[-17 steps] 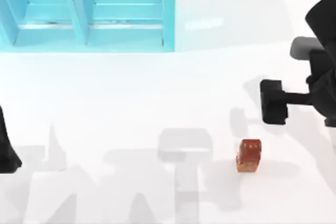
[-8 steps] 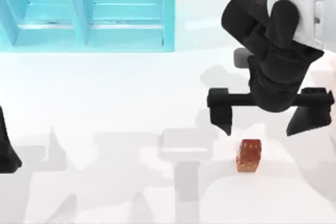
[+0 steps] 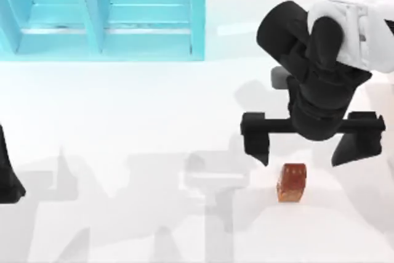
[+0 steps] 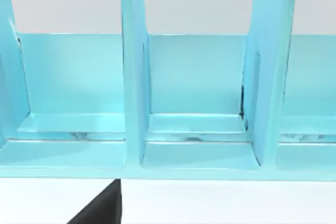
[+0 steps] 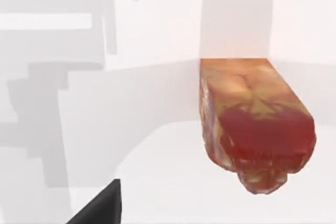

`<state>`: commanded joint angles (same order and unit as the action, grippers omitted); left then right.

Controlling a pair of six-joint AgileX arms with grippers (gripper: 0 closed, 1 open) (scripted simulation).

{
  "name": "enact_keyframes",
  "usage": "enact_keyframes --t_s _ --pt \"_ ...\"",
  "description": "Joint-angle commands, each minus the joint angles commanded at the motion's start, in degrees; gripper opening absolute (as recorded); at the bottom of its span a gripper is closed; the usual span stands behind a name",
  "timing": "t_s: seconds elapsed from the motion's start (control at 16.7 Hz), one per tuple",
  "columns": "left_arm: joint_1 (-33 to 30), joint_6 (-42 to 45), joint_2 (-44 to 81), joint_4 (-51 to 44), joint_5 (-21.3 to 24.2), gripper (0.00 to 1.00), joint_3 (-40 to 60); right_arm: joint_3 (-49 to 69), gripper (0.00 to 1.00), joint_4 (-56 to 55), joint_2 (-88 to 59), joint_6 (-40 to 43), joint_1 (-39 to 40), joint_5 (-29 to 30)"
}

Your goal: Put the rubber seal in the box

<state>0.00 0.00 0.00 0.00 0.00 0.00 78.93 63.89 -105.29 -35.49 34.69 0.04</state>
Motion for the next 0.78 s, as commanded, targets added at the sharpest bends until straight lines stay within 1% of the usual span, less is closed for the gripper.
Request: enact_keyframes --t_s 0.36,0.48,0.72,0.78 --pt "0.0 0.0 0.0 0.0 0.0 1.0 0.0 -9.85 1.0 -15.53 -5.05 -0.33 0.24 0.02" --pt "0.0 0.0 0.0 0.0 0.0 1.0 0.0 -11.23 1.0 -17.33 -5.84 -0.41 0.31 0.03" --pt "0.0 0.0 0.0 0.0 0.0 1.0 0.0 -11.28 1.0 -17.4 -5.87 -0.41 0.32 0.03" --pt "0.0 0.0 0.0 0.0 0.0 1.0 0.0 -11.28 0.92 -17.4 -5.87 -0.41 0.32 0.03"
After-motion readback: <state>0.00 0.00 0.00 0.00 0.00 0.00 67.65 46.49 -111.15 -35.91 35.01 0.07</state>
